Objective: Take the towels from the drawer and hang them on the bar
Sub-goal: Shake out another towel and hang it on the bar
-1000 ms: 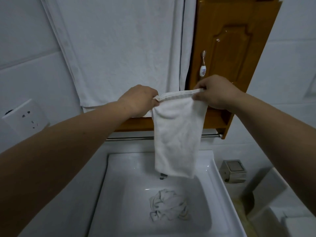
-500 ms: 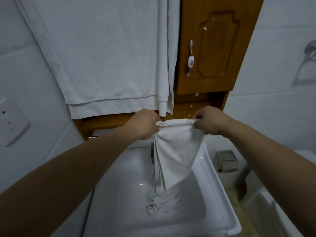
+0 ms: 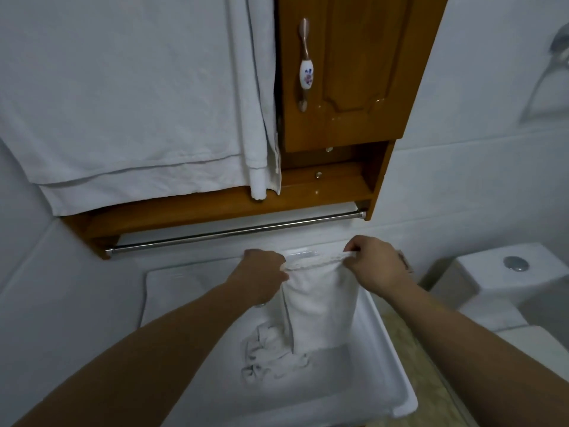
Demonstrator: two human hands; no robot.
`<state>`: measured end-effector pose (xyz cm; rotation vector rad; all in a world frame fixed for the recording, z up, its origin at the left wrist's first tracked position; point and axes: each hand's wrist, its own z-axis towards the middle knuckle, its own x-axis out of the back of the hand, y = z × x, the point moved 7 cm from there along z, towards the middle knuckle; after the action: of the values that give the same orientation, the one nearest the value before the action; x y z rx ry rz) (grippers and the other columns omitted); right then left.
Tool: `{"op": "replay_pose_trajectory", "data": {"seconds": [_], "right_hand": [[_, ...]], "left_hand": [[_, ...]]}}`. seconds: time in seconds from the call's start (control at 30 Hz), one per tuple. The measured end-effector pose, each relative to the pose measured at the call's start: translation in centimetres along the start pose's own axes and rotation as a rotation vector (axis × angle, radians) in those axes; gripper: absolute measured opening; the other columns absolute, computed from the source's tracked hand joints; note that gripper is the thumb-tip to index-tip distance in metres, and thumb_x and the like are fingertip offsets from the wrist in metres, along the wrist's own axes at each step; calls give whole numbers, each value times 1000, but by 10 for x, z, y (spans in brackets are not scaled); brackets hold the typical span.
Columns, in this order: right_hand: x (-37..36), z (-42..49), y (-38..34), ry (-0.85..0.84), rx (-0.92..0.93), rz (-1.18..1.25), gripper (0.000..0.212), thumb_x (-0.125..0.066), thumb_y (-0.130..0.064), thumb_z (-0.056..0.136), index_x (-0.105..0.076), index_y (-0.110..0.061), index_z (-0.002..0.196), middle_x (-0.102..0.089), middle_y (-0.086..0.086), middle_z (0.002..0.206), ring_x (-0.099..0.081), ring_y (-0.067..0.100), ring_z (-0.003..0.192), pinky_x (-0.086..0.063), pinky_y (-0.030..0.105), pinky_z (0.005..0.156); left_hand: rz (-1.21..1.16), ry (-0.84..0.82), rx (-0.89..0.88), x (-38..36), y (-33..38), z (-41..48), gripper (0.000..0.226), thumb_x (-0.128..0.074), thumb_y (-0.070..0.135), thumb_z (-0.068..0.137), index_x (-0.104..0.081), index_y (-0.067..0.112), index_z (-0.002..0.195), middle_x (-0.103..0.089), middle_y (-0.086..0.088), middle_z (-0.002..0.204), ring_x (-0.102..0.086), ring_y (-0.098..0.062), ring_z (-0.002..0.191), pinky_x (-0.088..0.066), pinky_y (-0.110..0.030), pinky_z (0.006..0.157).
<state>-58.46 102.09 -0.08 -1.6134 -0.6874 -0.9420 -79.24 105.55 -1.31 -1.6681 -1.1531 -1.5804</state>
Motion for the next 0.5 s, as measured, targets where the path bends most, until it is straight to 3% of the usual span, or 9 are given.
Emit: {"op": "replay_pose_trajectory", "data": {"seconds": [0.1,0.23,0.37,0.43,0.5], "right_hand": [[-17,11,25,64,-27,17,9,-58,-20,93,-66,-23,96,-71,0,97,-62,16,83,-51,28,73],[-25,30,43,178,-1,50,14,-59,-23,97,-71,-20,103,-66,1,112,-57,12,87,-44,20,82],[-13,51,39,350,30,83,19,-62,-25,96,-72,-18,111,-58,3,118,-59,19,101,-45,27,91],[-7,63,36,434,24,113,21,-62,-27,97,-71,-20,113,-58,3,113,-59,22,99,-51,33,87],[-6,77,33,477,32,157,20,-58,-28,98,-69,-22,115,-60,3,109,-60,21,92,-50,32,81]], "left_hand": [[20,59,-39,-21,5,16,29,-44,33,103,-58,14,121,-60,-8,117,-56,-26,107,-43,-31,85],[-83,203,29,-25,1,42,25,-39,31,105,-57,15,108,-64,-5,101,-57,-18,88,-39,-26,74],[-131,401,42,-13,-3,70,23,-47,25,102,-64,11,108,-65,-9,99,-61,-26,88,-49,-36,79],[-157,481,35,-7,-4,83,20,-53,18,99,-68,6,106,-66,-13,96,-62,-29,86,-50,-36,77],[-160,583,41,3,-5,94,16,-58,10,95,-71,3,102,-66,-17,92,-62,-32,83,-42,-29,72]]}}
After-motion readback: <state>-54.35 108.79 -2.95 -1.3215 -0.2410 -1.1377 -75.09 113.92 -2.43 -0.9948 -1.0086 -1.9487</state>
